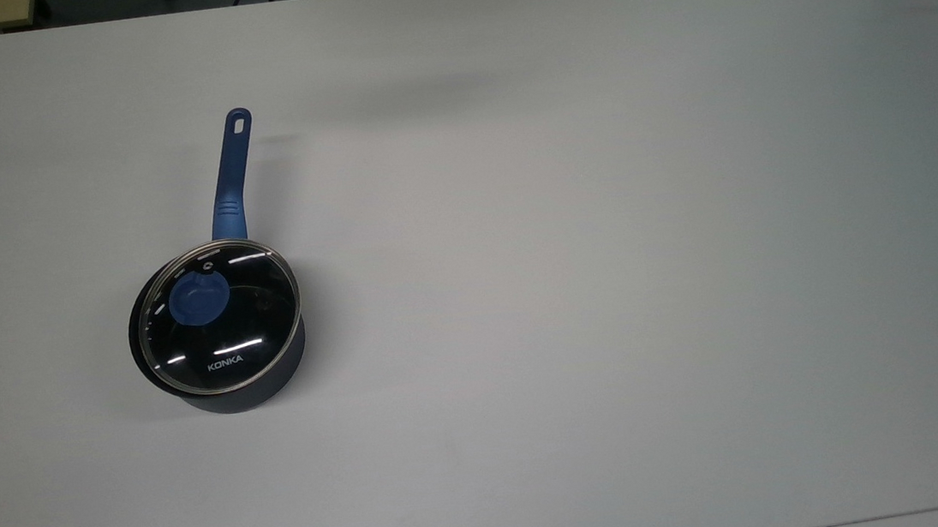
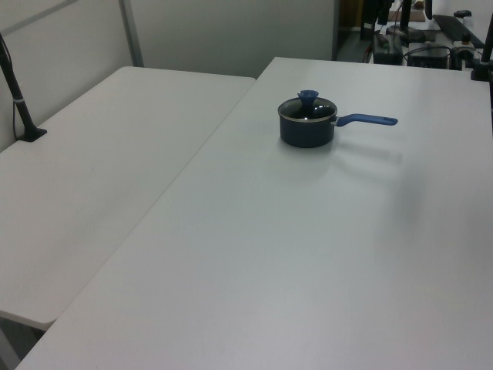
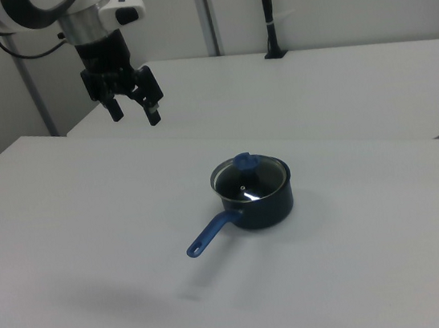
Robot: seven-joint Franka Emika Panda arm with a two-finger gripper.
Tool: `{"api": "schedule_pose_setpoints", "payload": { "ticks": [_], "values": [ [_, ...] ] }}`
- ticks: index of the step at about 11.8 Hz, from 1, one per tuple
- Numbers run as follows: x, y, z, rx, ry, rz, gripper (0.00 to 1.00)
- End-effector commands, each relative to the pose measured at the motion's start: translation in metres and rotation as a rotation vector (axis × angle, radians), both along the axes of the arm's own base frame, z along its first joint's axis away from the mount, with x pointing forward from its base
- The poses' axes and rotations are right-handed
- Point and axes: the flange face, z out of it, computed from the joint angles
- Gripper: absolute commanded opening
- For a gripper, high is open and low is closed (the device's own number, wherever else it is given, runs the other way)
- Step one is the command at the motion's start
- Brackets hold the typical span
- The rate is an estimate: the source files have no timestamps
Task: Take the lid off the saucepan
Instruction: 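Move the open gripper toward the saucepan's glass lid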
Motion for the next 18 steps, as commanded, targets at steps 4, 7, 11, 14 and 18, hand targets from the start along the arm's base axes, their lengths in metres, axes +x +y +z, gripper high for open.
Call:
{"api": "schedule_pose_setpoints", "payload": {
  "ticks": [4,7,11,14,18],
  "values": [
    [-0.001,-0.006,-0.009,0.022,0.006,0.002,1.00],
    [-0.002,-0.005,-0.009,0.024,0.010,0.002,1.00],
    [0.002,-0.005,-0.015,0.022,0.015,0.013,1.00],
    [0.029,-0.001,-0.042,0.006,0.005,0.015,1.00],
    [0.069,-0.014,-0.083,-0.008,-0.073,-0.011,1.00]
  ]
}}
